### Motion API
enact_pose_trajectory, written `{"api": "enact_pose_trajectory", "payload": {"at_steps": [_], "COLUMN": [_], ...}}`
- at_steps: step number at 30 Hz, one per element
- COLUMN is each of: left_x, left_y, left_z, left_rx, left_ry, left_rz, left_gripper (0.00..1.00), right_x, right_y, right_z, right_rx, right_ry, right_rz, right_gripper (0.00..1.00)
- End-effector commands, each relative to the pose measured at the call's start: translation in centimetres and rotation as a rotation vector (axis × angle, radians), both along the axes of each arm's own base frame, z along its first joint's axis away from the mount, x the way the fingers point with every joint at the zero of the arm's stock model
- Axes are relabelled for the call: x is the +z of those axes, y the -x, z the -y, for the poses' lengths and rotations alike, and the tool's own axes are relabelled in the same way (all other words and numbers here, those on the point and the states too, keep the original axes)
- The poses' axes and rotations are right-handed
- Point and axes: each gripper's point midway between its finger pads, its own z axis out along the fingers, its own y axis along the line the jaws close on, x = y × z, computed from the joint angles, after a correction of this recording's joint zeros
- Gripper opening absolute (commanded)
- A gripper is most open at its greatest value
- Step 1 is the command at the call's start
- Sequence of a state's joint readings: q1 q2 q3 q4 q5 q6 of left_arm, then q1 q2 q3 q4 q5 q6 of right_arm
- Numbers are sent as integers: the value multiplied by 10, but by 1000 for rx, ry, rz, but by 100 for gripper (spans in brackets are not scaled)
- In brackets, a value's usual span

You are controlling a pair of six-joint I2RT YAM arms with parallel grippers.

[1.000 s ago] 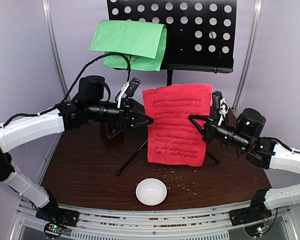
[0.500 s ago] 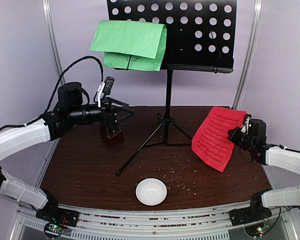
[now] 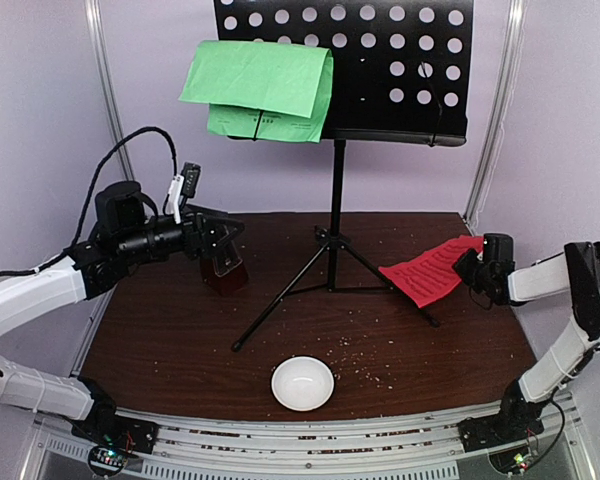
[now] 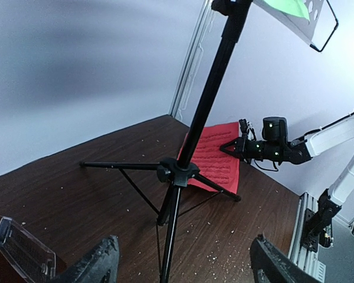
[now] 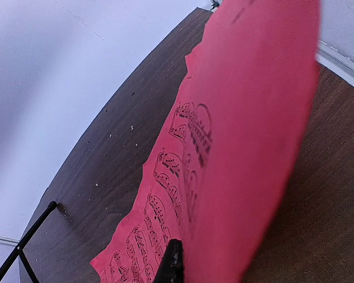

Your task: Pack up the instrument practice props

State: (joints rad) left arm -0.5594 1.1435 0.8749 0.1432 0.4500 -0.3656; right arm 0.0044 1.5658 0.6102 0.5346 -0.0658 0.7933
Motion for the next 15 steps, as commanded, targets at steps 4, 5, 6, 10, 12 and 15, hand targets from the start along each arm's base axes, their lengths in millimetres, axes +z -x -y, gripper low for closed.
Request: {"api": "enact_pose_trajectory", "payload": {"at_steps": [4, 5, 6, 10, 12, 15], "left_x": [12, 12, 12, 14, 17, 29], "left_y": [-4, -4, -5, -6, -4, 2], "left_z": [-16, -18, -21, -26, -29, -39], "left_rx": [71, 80, 88, 106, 116, 141], "left_ry": [40, 41, 43, 52, 65, 110], "left_rz": [39, 39, 39, 40, 55, 96], "left_gripper": [80, 81, 81, 82, 82, 82], "right_x": [2, 1, 0, 2, 5, 16], "right_y": [-8, -6, -6, -10, -6, 6], "right_z": [24, 27, 30, 30, 32, 41], "right_rx": [-132, -149, -156, -140, -151, -191], "right_ry": [32, 45, 64, 96, 100, 117], "right_rz": [61, 63, 58, 35, 42, 67], "right_gripper": [0, 5, 10, 42, 56, 79]}}
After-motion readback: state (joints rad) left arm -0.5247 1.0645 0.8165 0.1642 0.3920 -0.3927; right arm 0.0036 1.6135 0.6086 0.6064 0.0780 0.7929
